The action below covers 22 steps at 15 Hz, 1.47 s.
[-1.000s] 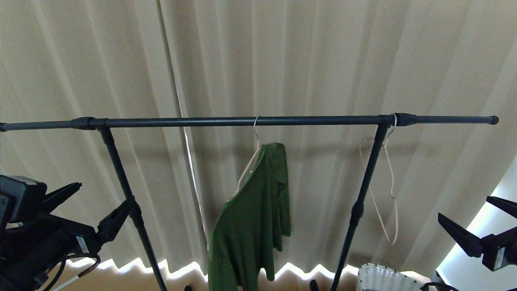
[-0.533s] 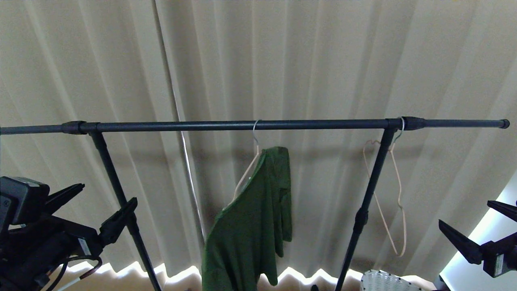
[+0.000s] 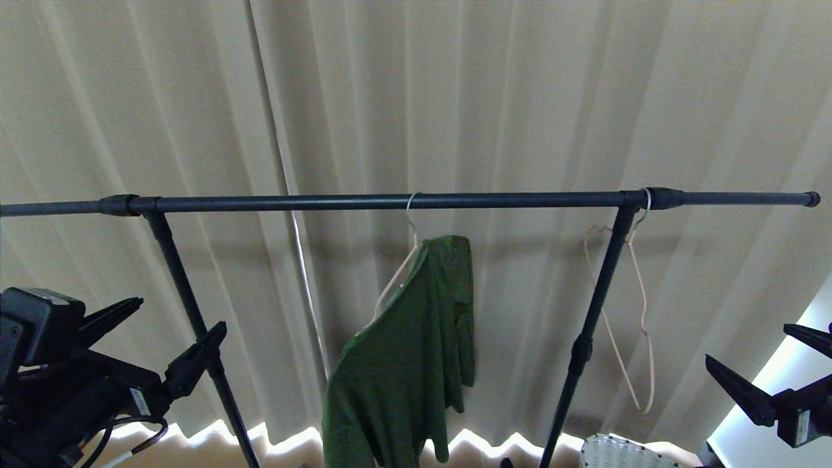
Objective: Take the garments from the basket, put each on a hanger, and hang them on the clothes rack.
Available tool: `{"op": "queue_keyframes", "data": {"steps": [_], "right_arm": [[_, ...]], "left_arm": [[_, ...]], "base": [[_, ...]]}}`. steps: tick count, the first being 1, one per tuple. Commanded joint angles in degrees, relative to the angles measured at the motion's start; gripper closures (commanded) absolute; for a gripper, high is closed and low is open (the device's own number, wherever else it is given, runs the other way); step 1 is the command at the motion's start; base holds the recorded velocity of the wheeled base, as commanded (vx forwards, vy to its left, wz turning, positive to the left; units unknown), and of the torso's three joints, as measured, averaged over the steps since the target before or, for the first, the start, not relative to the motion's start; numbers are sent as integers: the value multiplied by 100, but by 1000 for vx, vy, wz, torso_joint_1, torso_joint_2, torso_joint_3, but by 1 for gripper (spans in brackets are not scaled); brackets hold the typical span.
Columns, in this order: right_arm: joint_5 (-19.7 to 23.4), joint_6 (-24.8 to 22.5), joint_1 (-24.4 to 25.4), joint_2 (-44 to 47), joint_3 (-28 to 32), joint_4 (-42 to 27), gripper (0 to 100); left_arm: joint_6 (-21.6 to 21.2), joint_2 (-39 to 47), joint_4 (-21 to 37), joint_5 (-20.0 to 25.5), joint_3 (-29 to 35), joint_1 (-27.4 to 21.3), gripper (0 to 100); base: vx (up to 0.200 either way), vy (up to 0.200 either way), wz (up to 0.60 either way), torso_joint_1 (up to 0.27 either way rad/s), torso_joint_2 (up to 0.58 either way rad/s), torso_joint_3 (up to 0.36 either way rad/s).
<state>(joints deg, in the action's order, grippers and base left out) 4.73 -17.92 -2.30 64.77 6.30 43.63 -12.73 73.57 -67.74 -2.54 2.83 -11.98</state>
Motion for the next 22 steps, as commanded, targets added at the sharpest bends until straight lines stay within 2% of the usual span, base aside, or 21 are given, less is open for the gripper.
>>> {"op": "queue_keyframes", "data": {"steps": [1,22], "right_arm": [[2,-1,2,27,29,5,0],[2,-1,2,27,-85,-12,0]], "left_arm": [[-2,-9,-2,-1,-2,-67,0],[-19,-45,-11,-1,-54,-111,0]], "base": [[0,0,0,-51,95,71],[0,0,0,-184,476,292]]}}
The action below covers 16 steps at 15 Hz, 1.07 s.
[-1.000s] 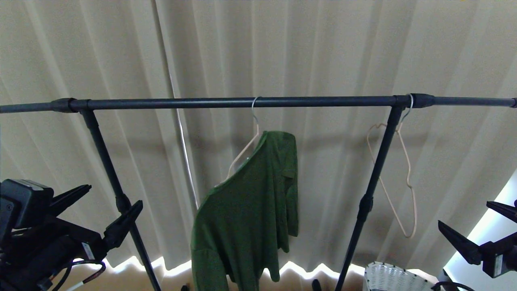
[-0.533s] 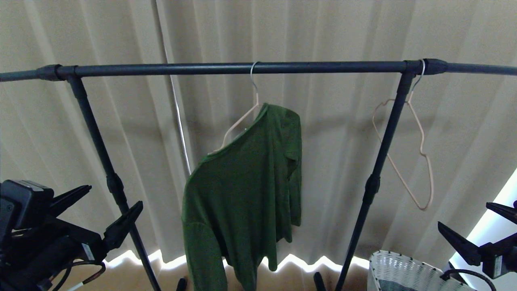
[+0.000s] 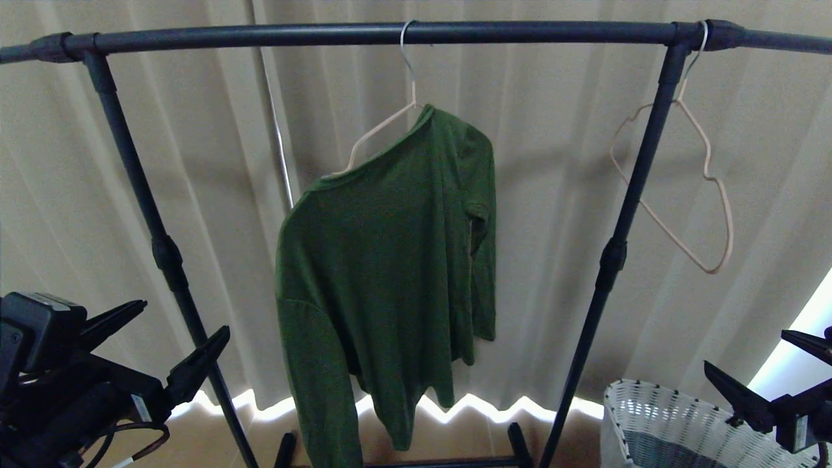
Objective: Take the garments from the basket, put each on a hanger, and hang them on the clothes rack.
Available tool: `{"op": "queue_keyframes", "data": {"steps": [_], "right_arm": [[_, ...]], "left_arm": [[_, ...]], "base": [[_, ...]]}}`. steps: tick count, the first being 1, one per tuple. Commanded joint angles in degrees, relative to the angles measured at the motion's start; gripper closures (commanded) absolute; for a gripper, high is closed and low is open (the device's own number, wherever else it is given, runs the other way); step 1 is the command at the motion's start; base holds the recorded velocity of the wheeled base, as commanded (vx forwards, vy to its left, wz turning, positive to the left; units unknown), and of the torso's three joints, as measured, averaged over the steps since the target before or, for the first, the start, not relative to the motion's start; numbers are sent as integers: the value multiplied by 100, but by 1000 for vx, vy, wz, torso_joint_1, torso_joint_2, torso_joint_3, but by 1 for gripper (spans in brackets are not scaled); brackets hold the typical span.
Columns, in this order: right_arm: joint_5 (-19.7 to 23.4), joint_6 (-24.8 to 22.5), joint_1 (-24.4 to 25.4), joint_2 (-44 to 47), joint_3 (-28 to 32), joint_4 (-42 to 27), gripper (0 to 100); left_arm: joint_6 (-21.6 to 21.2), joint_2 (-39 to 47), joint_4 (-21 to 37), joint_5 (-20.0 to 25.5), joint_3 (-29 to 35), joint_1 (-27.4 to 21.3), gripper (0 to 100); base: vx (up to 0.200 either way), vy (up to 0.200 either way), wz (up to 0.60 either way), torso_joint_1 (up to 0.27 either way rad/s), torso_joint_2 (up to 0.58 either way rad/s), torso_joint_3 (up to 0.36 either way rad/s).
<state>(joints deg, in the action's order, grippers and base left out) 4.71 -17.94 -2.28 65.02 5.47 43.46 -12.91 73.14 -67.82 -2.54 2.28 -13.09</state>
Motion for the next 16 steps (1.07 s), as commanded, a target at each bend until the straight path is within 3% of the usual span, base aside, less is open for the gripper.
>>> {"op": "queue_keyframes", "data": {"steps": [1,7,16], "right_arm": [[4,-7,-1,1,-11,5,0],[4,-86,-1,1,-55,5,0],[30,-139,-1,-7,-161,-13,0]], "left_arm": [[-1,-2,-4,-1,1,0,0],[-1,-2,-4,-1,-8,0,0],[-1,-19,-4,-1,-26,-97,0]], "base": [[0,0,0,-129,461,325],[0,0,0,-76,378,302],[0,0,0,-5,17,12]]}}
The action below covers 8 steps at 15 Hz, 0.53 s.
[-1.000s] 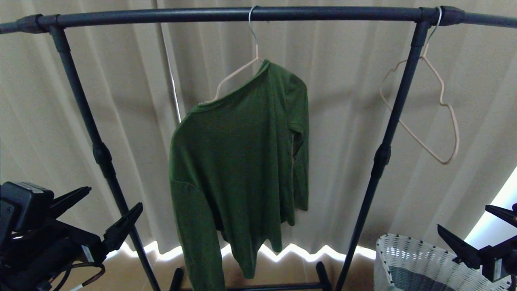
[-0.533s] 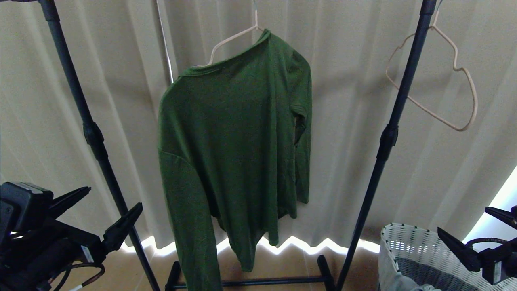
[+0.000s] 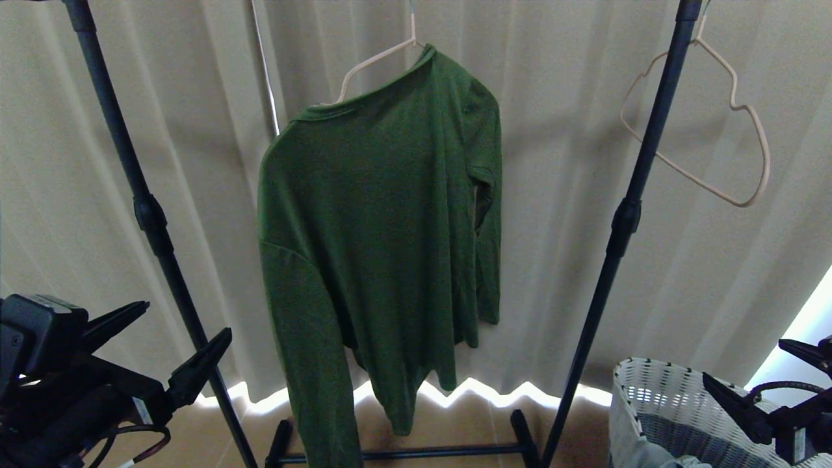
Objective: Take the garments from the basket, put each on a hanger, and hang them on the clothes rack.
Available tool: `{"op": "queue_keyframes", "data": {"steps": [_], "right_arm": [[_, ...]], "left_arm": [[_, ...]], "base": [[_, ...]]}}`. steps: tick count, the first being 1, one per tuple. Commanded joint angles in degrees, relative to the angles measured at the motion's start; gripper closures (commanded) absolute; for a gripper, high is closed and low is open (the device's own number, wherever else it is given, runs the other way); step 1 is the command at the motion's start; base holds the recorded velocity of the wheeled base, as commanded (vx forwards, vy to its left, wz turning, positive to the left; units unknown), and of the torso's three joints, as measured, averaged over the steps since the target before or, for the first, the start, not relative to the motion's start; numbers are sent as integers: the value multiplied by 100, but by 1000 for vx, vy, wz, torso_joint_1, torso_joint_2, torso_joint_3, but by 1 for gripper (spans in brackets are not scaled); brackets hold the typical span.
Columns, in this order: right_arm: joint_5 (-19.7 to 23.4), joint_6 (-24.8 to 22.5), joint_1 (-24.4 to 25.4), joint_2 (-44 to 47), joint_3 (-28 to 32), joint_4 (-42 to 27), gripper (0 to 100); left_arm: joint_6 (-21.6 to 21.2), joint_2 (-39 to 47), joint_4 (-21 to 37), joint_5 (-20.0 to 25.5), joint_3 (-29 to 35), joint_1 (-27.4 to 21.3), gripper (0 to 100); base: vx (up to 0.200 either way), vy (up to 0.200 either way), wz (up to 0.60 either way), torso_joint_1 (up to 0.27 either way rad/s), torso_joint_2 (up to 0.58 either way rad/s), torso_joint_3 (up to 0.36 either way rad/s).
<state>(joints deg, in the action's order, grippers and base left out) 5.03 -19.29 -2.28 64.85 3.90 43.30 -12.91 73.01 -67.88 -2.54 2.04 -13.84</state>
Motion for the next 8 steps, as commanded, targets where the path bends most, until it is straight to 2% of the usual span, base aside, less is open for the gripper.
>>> {"op": "queue_keyframes", "data": {"steps": [1,5,6,7,8], "right_arm": [[6,-5,-1,10,-65,-6,0],[-126,-207,-18,106,41,-340,0],[-662,-374,-27,98,111,-735,0],[-917,-471,-1,71,155,-1069,0],[-925,-506,43,71,252,-1438,0]], "left_arm": [[8,-59,-6,-1,-1,-58,0],[8,-111,-15,-1,43,-58,0],[17,-164,-15,-1,51,-58,0],[17,-199,-15,-1,60,-58,0],[25,-235,-15,7,60,-58,0]], "base": [[0,0,0,0,0,0],[0,0,0,0,0,0],[0,0,0,0,0,0],[0,0,0,0,0,0],[0,0,0,0,0,0]]}}
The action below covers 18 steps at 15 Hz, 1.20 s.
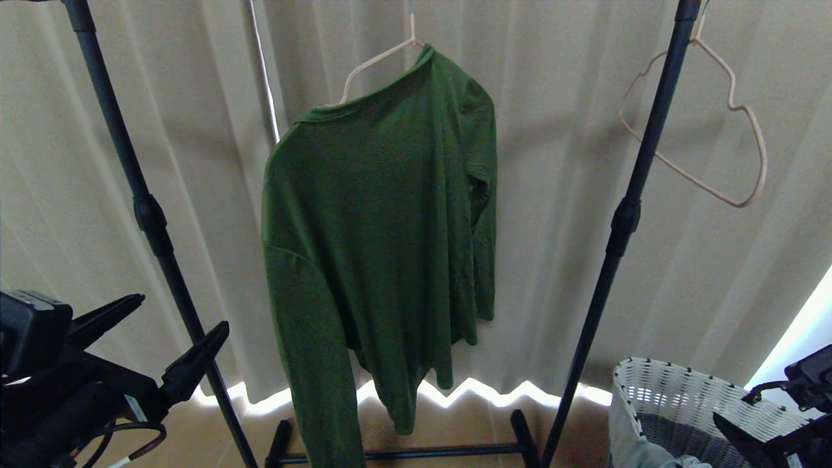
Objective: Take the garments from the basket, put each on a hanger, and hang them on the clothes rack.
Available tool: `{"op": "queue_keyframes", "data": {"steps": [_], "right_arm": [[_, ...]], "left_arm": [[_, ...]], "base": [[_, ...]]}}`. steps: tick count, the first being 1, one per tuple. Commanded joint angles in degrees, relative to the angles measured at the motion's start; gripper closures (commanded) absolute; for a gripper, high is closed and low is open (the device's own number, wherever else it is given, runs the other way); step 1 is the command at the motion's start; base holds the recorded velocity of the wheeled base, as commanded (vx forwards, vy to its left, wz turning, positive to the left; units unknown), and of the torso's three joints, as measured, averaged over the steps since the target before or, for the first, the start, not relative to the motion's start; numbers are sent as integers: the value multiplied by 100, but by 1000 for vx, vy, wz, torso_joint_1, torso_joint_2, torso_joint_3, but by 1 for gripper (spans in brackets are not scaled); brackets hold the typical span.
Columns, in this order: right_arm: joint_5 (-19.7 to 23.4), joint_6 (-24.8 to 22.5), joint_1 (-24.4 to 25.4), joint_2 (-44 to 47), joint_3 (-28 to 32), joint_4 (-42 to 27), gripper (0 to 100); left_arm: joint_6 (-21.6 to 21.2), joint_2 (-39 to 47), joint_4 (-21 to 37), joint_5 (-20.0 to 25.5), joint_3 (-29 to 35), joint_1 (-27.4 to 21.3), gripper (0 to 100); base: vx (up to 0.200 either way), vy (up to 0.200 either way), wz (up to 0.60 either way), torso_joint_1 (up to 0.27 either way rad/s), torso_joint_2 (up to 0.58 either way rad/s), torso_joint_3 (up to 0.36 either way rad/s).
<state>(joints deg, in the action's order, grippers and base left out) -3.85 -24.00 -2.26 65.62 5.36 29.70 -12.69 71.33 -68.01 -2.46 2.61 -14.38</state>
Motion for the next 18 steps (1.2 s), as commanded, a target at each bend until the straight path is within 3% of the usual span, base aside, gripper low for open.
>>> {"op": "queue_keyframes", "data": {"steps": [1,5,8,10,16,18], "right_arm": [[-37,-34,67,3,202,-315,0],[-28,10,850,390,1107,-2056,0],[-28,89,1157,1225,1301,-2064,0],[-37,247,1298,1656,1380,-2047,0],[-72,309,1491,2306,1424,-1994,0],[-186,317,1641,2798,1388,-1519,0]], "left_arm": [[3,-84,-2,0,3,-3,0],[12,-75,-2,0,-15,-3,0],[12,-84,7,0,-41,-20,0],[21,-49,7,0,-68,-293,0],[30,-40,16,-9,-111,-354,0],[30,-40,25,-9,-111,-354,0]], "base": [[0,0,0,0,0,0],[0,0,0,0,0,0],[0,0,0,0,0,0],[0,0,0,0,0,0],[0,0,0,0,0,0],[0,0,0,0,0,0]]}}
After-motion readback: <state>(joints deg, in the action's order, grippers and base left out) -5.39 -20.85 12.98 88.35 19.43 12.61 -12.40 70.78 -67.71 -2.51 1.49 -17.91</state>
